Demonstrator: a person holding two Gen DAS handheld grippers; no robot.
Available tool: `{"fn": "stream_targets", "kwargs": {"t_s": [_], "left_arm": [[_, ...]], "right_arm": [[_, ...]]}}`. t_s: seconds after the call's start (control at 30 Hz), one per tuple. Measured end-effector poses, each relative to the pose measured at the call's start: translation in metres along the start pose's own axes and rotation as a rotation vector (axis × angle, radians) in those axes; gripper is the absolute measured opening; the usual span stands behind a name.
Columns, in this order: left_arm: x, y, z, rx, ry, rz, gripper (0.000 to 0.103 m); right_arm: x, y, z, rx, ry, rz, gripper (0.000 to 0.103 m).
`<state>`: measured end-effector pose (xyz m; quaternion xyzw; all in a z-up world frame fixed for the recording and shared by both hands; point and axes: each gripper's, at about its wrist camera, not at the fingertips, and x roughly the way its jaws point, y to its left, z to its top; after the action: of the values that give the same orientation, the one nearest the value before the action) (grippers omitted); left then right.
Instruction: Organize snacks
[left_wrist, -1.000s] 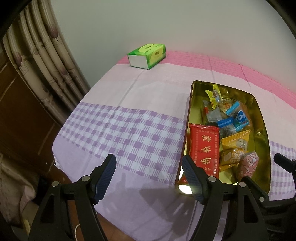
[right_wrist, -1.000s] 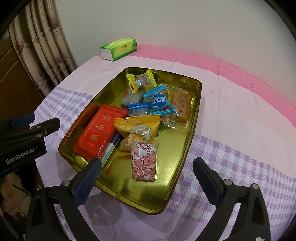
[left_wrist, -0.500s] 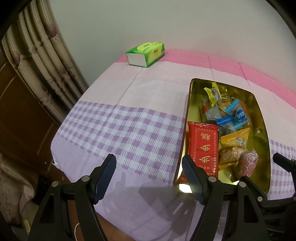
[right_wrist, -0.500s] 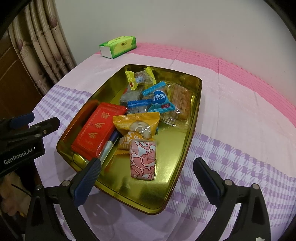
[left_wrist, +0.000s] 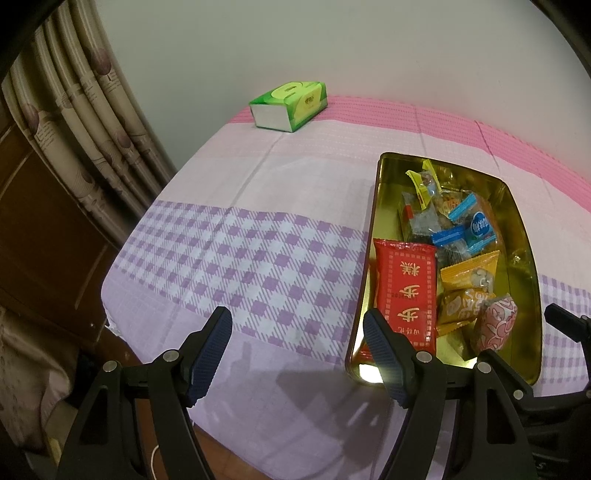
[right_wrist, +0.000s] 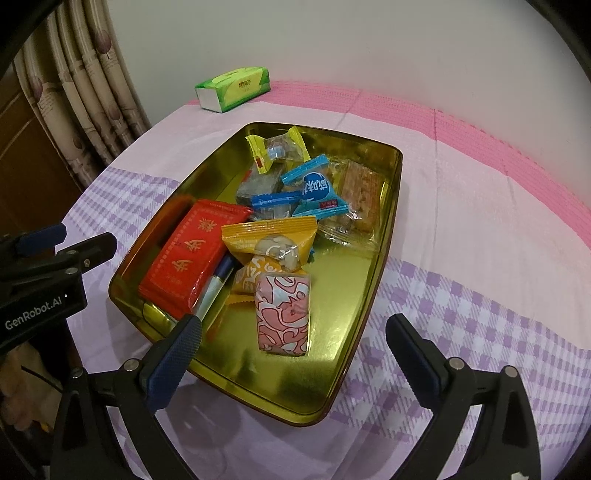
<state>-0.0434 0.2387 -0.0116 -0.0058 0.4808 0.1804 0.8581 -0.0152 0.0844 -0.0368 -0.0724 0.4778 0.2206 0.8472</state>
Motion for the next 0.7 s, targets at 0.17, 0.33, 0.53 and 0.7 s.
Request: {"fn": "stream_targets", "kwargs": {"t_s": [0.17,0.33,0.53,0.7], "left_arm": [[0.0005,0.0002,-0.0005,0.003,0.002,-0.002,0.074],[0.0008,-0.0001,-0.0002,0.005,0.001,-0.001,0.074],[0.0007,0.0005,-0.0002,0.006,0.001,0.002,0.074],[0.0006,0.0005,-0.0003,0.006,0.001,0.0,0.074]], "right_arm": [[0.0001,0.0006,-0.0004,0.0,0.002,-0.001,0.099],[0.0009,0.001,-0.0011,-0.002,0.004,-0.001,0.099],[0.001,0.001,-0.0013,-0.001,0.005,0.001,0.099],[0.0011,0.0008,-0.0009,-0.003,0.005,0.0,0.099]]}}
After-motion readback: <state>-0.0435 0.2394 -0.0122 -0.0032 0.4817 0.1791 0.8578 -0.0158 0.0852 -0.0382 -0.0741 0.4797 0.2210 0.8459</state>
